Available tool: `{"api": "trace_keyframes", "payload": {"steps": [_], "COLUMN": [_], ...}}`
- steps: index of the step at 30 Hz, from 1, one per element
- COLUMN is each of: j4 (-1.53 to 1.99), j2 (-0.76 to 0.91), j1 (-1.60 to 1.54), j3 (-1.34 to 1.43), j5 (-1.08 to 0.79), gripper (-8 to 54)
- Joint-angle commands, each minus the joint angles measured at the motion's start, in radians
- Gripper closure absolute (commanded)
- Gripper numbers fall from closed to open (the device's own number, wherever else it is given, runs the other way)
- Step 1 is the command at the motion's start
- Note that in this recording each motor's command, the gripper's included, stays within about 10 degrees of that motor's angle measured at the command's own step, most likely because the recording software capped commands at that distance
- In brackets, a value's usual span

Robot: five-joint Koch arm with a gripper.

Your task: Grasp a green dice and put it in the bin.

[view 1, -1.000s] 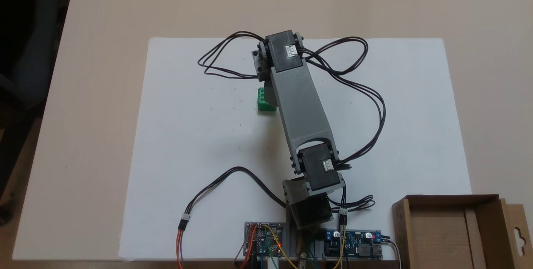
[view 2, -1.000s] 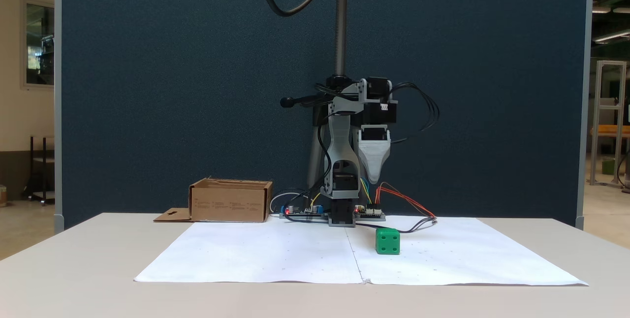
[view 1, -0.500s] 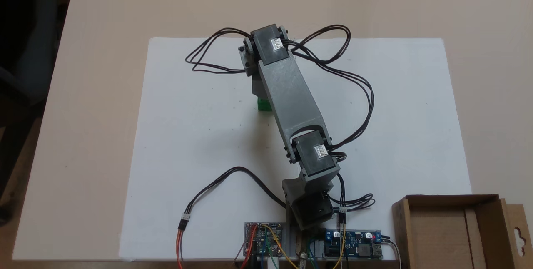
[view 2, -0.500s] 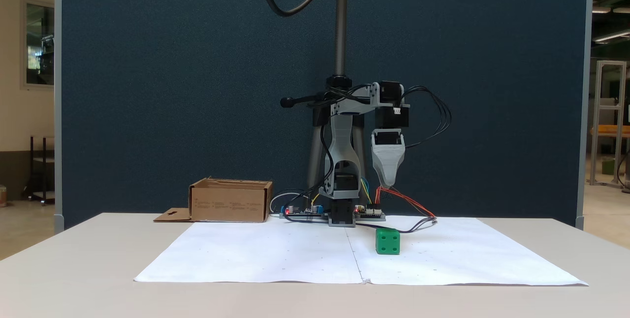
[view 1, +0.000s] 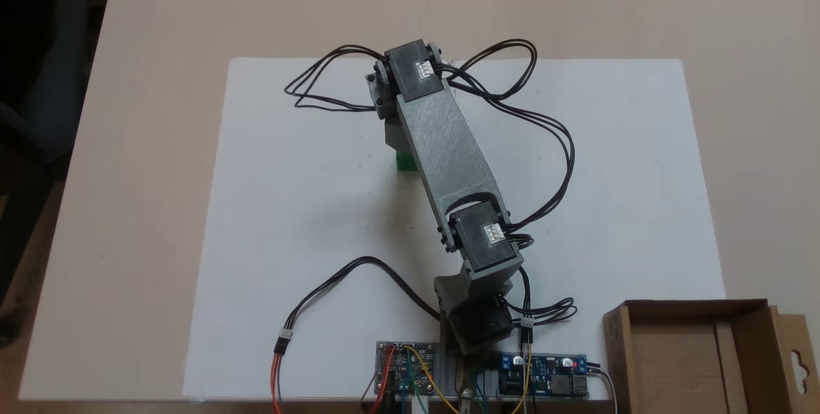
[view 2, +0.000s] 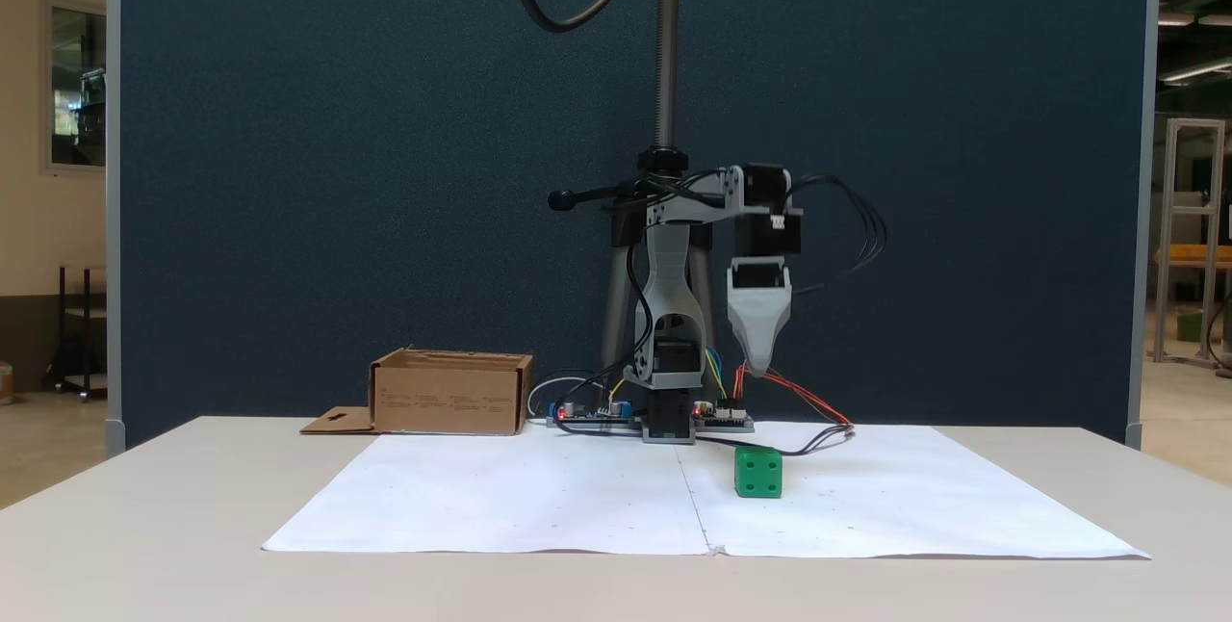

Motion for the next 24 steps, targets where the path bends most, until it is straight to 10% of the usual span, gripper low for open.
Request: {"api": "trace_keyframes", "payload": {"steps": [1, 24], "j4": [-0.051, -0.29], "j2": [0.011, -0.032], "j1": [-0.006, -0.015], "j3": [0.02, 0.273], "j5": [0.066, 0.064], "gripper": [3.3, 3.3]}}
